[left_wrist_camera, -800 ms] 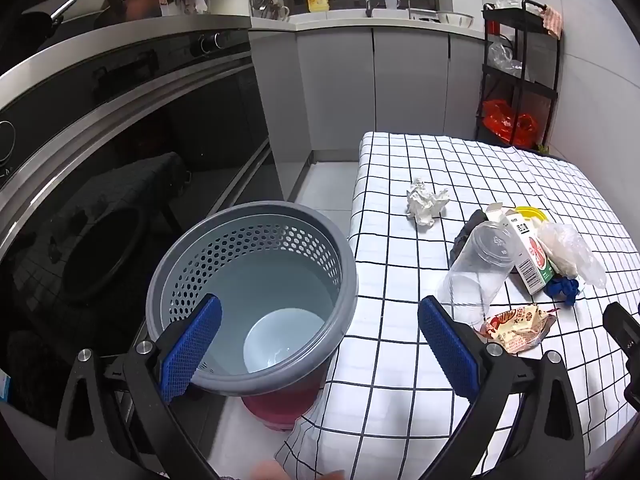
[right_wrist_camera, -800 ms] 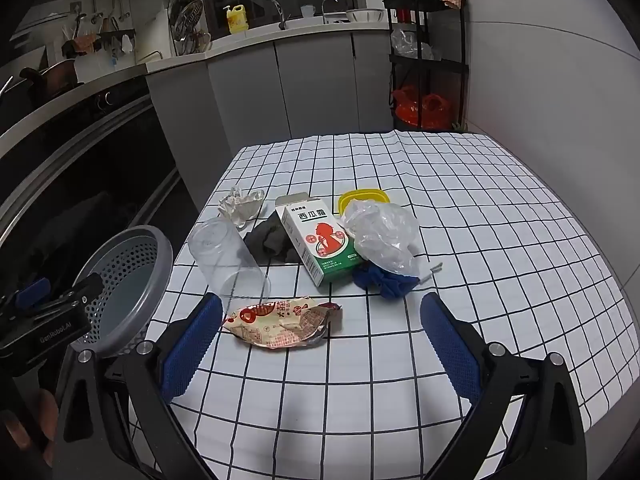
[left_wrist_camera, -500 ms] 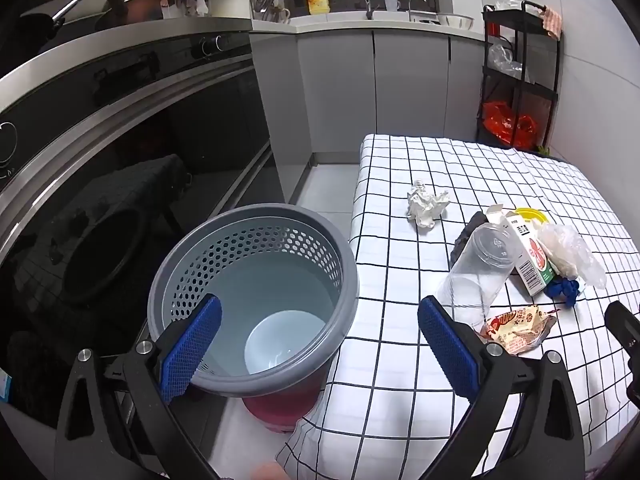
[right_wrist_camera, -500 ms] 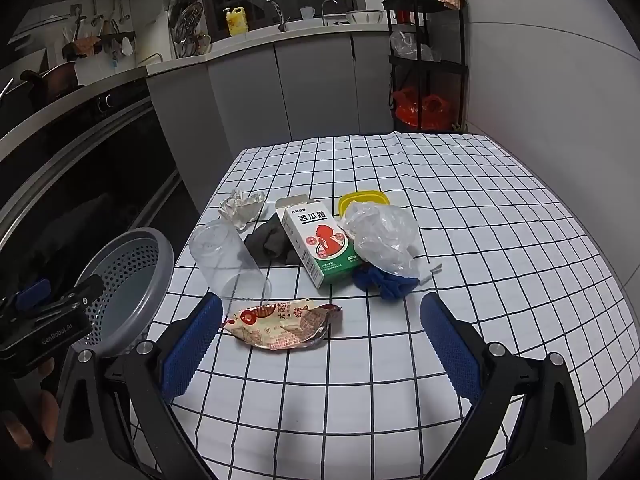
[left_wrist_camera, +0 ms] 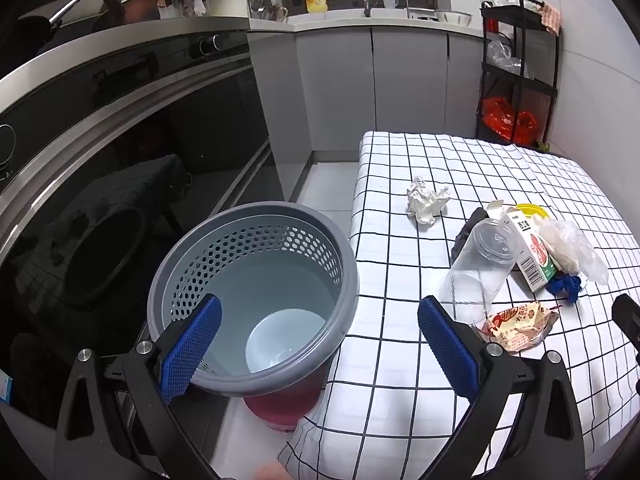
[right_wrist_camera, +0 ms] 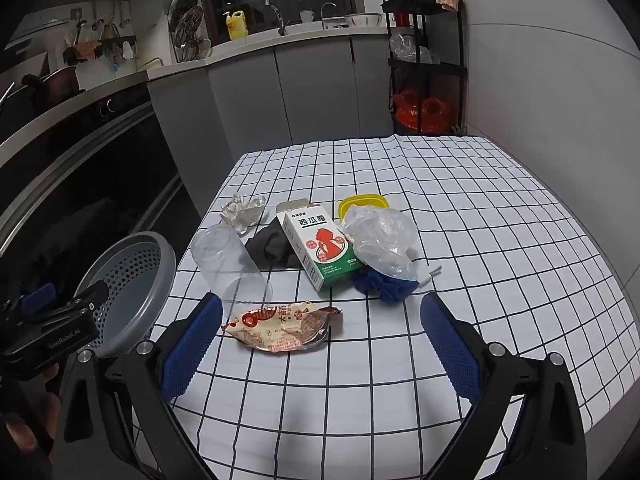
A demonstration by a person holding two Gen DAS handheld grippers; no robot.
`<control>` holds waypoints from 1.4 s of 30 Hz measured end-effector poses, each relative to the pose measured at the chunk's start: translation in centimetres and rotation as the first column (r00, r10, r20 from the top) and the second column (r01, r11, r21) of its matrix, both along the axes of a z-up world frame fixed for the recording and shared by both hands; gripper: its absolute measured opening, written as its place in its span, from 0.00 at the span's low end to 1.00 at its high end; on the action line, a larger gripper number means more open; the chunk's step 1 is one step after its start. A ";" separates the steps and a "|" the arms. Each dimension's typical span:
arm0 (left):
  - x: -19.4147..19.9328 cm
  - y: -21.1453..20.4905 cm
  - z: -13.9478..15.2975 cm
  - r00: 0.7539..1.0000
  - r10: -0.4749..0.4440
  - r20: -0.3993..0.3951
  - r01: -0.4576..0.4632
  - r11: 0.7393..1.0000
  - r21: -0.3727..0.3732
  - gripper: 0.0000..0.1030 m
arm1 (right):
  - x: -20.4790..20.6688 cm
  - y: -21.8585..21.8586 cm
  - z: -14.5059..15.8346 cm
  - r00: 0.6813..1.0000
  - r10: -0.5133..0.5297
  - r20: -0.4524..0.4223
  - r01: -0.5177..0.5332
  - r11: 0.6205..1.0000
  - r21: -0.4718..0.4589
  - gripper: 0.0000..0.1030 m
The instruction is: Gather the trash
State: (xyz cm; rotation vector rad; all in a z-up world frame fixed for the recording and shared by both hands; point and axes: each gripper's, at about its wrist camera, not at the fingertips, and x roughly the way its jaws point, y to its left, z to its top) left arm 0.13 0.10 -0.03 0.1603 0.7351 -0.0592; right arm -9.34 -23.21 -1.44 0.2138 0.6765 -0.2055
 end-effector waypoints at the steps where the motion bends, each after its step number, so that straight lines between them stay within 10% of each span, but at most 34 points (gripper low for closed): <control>1: 0.0 0.0 0.0 1.000 -0.001 0.000 0.001 1.000 0.003 0.94 | 0.0 0.0 0.0 1.000 0.000 0.000 0.000 1.000 0.001 0.92; 42: -0.2 -0.2 0.1 1.000 0.001 0.007 -0.001 1.000 0.009 0.94 | -0.1 0.0 -0.1 1.000 0.010 0.001 -0.010 1.000 0.010 0.92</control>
